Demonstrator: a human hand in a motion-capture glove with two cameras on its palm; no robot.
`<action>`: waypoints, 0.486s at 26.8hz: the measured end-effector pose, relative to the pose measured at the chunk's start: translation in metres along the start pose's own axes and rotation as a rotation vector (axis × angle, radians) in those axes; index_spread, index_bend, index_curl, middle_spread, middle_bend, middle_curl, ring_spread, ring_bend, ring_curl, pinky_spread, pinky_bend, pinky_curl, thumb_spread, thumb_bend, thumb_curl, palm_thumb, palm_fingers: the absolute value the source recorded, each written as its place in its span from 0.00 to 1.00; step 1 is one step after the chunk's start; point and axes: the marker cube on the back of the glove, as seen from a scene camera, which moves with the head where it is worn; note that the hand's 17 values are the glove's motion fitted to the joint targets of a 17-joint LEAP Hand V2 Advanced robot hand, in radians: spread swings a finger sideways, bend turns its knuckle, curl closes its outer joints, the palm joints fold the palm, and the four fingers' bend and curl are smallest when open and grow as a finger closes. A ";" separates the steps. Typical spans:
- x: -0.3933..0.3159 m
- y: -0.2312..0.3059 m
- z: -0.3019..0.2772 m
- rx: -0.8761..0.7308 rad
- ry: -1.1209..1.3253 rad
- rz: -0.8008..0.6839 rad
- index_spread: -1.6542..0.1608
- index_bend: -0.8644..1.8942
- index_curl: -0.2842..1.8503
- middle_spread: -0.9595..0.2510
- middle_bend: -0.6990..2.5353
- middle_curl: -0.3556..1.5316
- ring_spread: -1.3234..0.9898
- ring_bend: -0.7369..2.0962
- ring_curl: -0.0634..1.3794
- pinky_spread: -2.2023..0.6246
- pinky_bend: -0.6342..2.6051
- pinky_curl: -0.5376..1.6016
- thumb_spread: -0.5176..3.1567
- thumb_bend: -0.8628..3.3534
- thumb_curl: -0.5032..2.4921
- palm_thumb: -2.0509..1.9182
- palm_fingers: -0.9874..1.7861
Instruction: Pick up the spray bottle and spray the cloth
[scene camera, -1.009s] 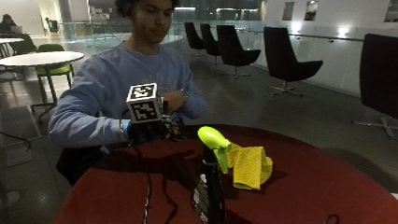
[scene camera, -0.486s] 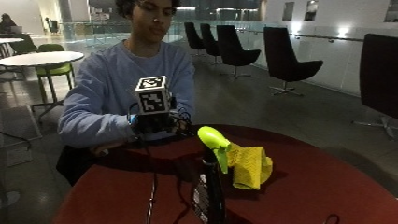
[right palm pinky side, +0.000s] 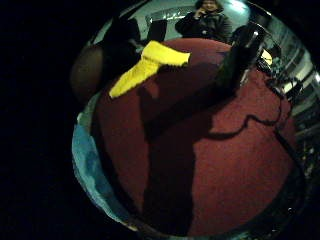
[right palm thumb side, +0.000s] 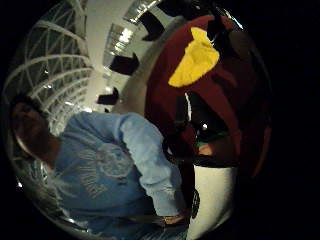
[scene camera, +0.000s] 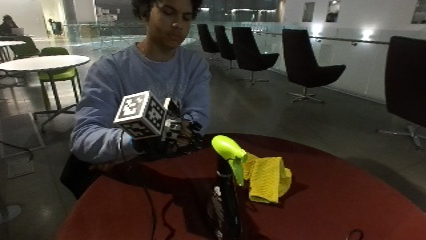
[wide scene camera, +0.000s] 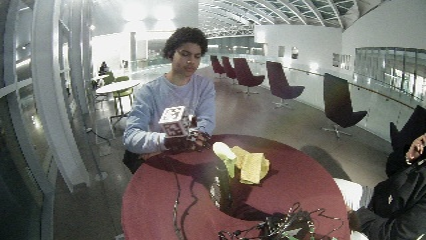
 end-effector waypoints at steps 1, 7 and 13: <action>0.005 0.000 -0.006 0.042 -0.034 0.022 0.73 0.37 0.29 0.74 0.32 0.36 0.57 0.39 0.24 0.86 0.24 0.34 0.44 0.26 0.28 0.68 0.63; 0.040 0.012 -0.035 0.279 -0.293 0.133 0.73 0.37 0.29 0.74 0.31 0.37 0.58 0.39 0.25 0.86 0.24 0.34 0.45 0.25 0.29 0.68 0.63; 0.058 0.022 -0.041 0.390 -0.495 0.208 0.73 0.37 0.29 0.74 0.31 0.38 0.58 0.39 0.26 0.86 0.25 0.35 0.45 0.24 0.29 0.68 0.63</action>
